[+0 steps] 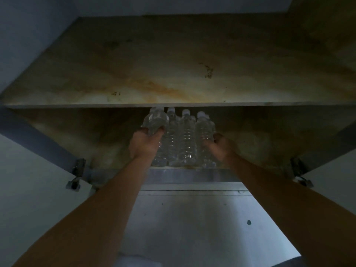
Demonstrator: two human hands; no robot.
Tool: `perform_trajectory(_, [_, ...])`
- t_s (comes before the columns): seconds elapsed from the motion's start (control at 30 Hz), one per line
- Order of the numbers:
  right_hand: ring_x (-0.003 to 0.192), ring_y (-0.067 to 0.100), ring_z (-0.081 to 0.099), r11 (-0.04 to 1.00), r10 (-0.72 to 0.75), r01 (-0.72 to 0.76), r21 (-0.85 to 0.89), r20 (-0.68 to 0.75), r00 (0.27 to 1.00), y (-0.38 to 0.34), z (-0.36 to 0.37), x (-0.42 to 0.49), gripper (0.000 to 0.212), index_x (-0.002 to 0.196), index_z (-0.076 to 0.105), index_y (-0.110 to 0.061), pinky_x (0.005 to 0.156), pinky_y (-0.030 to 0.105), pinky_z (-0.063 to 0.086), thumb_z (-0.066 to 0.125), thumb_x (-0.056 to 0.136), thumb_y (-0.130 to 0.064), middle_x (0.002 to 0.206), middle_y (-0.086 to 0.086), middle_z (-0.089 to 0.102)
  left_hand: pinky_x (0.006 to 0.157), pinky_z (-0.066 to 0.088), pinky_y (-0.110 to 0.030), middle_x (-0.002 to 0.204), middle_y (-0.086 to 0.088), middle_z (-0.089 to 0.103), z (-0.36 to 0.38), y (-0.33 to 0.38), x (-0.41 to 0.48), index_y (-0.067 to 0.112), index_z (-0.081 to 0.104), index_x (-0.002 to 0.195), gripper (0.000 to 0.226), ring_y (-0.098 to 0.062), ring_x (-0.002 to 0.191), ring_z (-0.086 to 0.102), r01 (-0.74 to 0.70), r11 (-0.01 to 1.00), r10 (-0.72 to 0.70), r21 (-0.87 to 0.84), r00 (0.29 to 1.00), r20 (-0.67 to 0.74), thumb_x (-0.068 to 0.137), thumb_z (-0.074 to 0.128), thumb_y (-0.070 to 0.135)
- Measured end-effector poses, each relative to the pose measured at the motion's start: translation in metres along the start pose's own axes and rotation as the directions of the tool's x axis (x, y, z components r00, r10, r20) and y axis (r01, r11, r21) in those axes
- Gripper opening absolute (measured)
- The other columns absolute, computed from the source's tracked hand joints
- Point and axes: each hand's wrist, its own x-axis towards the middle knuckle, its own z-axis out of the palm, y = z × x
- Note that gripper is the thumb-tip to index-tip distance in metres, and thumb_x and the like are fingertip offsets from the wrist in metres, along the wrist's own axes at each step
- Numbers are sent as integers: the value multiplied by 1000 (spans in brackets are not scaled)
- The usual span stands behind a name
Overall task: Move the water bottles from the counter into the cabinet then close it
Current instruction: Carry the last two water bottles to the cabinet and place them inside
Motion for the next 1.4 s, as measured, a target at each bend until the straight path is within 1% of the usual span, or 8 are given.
perform_trajectory(0.17, [86, 13, 69, 998, -59, 60, 6, -40, 997, 10, -4, -7, 35, 106, 64, -12, 82, 37, 59, 82, 78, -19, 89, -6, 70, 65, 47, -25, 91, 9, 66, -2, 1, -5, 27, 63, 106, 27, -7, 81, 62, -18, 1000, 22, -18, 980, 196, 84, 78, 32])
perform_trajectory(0.3, [94, 18, 71, 990, -144, 144, -3, -2, 990, 22, -6, -9, 38, 100, 63, -29, 90, 50, 57, 86, 70, -27, 98, -3, 74, 72, 45, -21, 105, 15, 66, -15, -13, -10, 31, 58, 121, 47, -4, 95, 61, -159, 987, 163, -37, 942, 292, 81, 82, 28])
perform_trajectory(0.53, [91, -1, 63, 984, -178, 179, -23, 60, 982, 32, -13, -17, 52, 129, 57, -19, 65, 7, 48, 80, 82, -14, 104, -17, 64, 107, 47, -50, 138, 12, 58, -38, -44, -12, 44, 42, 141, 82, -16, 127, 55, -231, 970, 193, 74, 920, 341, 72, 84, 56])
perform_trajectory(0.67, [93, -8, 59, 979, -203, 203, 10, 57, 977, 32, -13, -18, 50, 134, 57, -23, 66, 3, 47, 75, 88, -20, 110, -18, 63, 100, 52, -51, 130, 11, 63, -32, -45, -10, 47, 45, 130, 73, -19, 120, 60, -268, 960, 238, 76, 932, 275, 69, 80, 65])
perform_trajectory(0.83, [101, 14, 66, 980, -200, 200, 3, -27, 980, 27, -6, -20, 47, 126, 53, -20, 81, 27, 55, 77, 86, -29, 104, -15, 63, 81, 48, -32, 126, 4, 66, -22, -36, -11, 29, 48, 131, 71, -23, 110, 65, -307, 940, 284, 151, 946, 153, 75, 78, 62])
perform_trajectory(1.1, [98, -5, 65, 974, -193, 200, -106, 70, 979, 31, -14, -25, 58, 137, 53, -23, 95, 34, 56, 78, 84, -16, 110, -22, 66, 96, 44, -28, 138, 4, 61, -38, -58, -10, 32, 51, 144, 60, -17, 130, 55, -325, 944, 302, 63, 924, 236, 89, 72, 46])
perform_trajectory(1.23, [89, -22, 59, 971, -208, 212, -108, 50, 977, 35, -10, -18, 57, 138, 52, -20, 81, 15, 54, 76, 86, -18, 105, -27, 61, 91, 47, -29, 125, 12, 63, -33, -54, -9, 29, 55, 137, 55, -12, 117, 59, -344, 938, 326, 47, 919, 220, 88, 74, 45])
perform_trajectory(1.4, [115, 9, 63, 964, -195, 198, -176, 39, 980, 38, -6, -16, 77, 146, 43, -27, 100, 36, 54, 72, 79, -52, 129, -7, 65, 93, 45, -27, 126, 8, 64, -31, -52, -8, 24, 55, 137, 55, -12, 115, 58, -354, 934, 338, 58, 922, 188, 88, 75, 41])
